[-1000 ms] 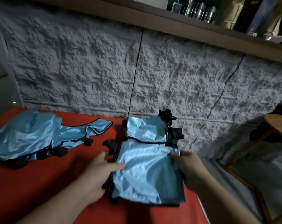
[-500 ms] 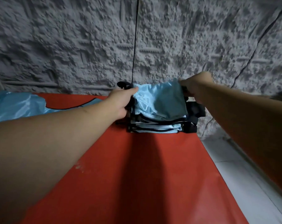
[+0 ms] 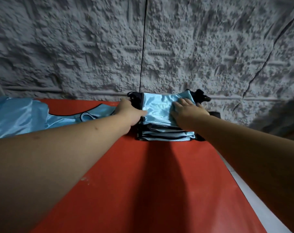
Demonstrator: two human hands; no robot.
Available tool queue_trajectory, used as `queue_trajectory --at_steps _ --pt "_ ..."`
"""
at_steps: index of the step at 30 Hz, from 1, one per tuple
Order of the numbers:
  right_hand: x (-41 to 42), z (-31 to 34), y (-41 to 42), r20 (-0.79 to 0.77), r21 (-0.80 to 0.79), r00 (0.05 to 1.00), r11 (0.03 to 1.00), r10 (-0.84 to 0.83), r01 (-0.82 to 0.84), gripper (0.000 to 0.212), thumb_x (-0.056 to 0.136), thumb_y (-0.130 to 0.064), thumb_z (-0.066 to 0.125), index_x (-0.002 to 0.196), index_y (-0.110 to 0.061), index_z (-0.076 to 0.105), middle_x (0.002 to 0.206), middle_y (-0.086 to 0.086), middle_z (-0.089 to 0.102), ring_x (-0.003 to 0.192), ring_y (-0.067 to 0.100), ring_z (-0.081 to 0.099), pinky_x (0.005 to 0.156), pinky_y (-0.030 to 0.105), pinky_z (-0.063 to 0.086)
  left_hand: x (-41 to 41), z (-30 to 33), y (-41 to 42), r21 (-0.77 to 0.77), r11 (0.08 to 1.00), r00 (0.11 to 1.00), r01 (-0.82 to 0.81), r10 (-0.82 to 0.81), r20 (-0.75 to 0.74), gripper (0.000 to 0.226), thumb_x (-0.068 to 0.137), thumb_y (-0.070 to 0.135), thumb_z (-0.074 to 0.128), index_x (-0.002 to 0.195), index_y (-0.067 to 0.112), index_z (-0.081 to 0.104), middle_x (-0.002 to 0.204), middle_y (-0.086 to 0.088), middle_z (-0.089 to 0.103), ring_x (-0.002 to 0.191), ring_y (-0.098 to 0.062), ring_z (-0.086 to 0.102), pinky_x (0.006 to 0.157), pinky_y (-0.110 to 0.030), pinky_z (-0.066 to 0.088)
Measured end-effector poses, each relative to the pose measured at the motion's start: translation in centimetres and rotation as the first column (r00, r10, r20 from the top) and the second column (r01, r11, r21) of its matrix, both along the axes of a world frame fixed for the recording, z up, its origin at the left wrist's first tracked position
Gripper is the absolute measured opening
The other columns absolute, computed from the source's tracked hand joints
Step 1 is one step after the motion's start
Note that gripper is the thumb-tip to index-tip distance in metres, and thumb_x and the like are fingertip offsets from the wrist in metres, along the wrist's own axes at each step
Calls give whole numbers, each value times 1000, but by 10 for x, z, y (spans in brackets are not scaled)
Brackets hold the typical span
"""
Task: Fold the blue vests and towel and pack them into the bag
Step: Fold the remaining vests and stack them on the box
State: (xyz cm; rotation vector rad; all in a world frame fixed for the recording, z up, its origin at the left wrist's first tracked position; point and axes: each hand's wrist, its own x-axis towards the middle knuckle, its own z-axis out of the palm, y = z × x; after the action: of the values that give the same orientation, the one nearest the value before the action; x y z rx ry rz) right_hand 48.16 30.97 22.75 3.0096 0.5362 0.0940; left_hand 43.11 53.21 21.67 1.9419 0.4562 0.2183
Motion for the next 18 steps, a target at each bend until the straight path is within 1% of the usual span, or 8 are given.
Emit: queue_trajectory --at_steps 3,5,9,11,13,15,16,18 --pt "1 -4 -4 -9 -19 1000 1000 -10 10 53 97 -58 21 129 -24 44 142 0 40 142 21 32 112 64 26 -8 -4 11 -5 1000 999 12 -12 -41 70 74 52 84 126 16 53 114 -6 62 99 -29 64 86 -46 60" --pt "0 -3 -1 -6 -41 1000 999 -28 28 62 91 -62 13 126 -24 48 138 0 44 139 21 35 112 64 23 -19 -8 22 22 1000 1000 -1 1 1 60 83 57 72 126 17 57 117 -5 63 103 -28 65 91 -43 57" --pt "-11 11 20 59 42 997 998 -57 55 40 103 -42 33 122 -19 60 132 2 57 135 21 41 119 62 8 -47 -20 66 379 924 998 -45 25 57 32 93 38 65 116 16 67 114 -7 68 111 -28 62 92 -32 47" --pt "-34 21 45 155 190 988 982 -14 -16 37 104 -36 37 121 -16 64 128 6 64 128 26 50 120 52 17 -63 -28 95 580 811 996 -72 32 80 25 89 29 69 113 21 70 117 -14 64 118 -33 56 101 -34 40" --pt "-66 30 73 174 345 984 935 25 -84 30 103 -27 42 108 -14 69 116 12 69 109 36 58 101 42 41 -77 -36 120 755 653 997 -57 73 12 25 88 31 68 113 32 70 136 -17 50 132 -35 39 109 -40 31" --pt "-99 28 101 172 462 981 873 88 -159 24 101 -17 48 94 -11 69 96 14 69 90 39 59 88 41 42 -87 -44 136 805 591 981 49 121 -149 28 90 41 65 118 42 65 154 -12 34 142 -34 26 112 -46 29" --pt "-114 25 115 194 514 972 830 133 -216 22 99 -16 50 89 -11 69 89 13 67 85 38 59 84 41 40 -90 -47 142 796 597 971 98 119 -209 29 92 43 62 121 42 64 153 -8 40 141 -33 32 111 -46 32" --pt "-138 11 140 229 585 949 749 217 -313 19 96 -19 52 81 -13 63 79 8 63 82 35 60 76 41 41 -93 -53 149 776 617 980 134 36 -198 27 93 36 61 120 34 67 134 -1 62 127 -29 53 103 -41 42"
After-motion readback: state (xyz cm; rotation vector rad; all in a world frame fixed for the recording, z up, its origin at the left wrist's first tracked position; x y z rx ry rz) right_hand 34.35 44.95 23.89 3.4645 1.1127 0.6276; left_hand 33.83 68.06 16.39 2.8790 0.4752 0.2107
